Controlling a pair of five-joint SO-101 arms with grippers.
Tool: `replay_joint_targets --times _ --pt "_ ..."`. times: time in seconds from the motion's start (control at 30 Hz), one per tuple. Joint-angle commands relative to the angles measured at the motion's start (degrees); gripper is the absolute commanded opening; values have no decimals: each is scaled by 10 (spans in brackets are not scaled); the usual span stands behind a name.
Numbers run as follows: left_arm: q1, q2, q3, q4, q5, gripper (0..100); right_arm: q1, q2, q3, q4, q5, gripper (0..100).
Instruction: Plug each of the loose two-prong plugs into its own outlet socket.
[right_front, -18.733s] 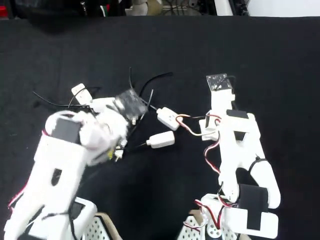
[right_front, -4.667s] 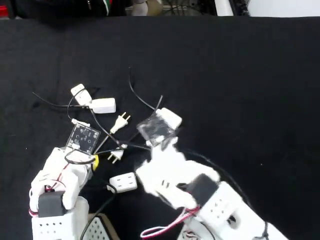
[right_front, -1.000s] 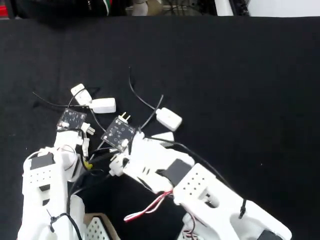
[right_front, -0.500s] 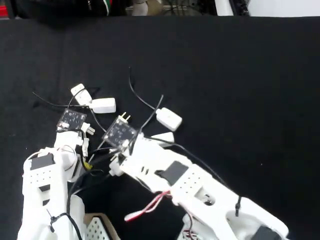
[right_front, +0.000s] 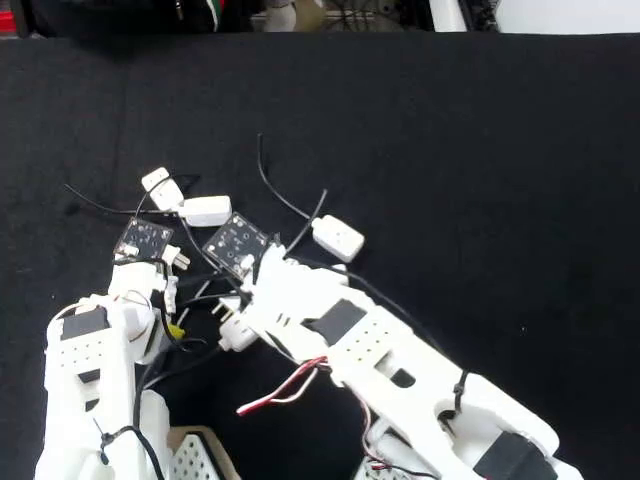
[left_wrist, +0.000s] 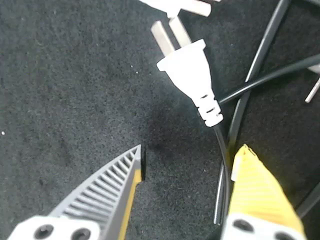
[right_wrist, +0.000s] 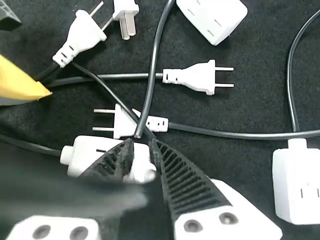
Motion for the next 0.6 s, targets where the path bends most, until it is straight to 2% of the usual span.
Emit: replay_joint_targets --times 0.0,0.17,0.57 --pt "-2 -4 -1 -6 -4 285 13 1 15 -41 -5 11" --pt "-2 -4 0 -6 -4 285 12 1 34 -69 -31 11" --pt "-2 -4 0 -6 -4 285 -9 -3 51 -75 -33 11"
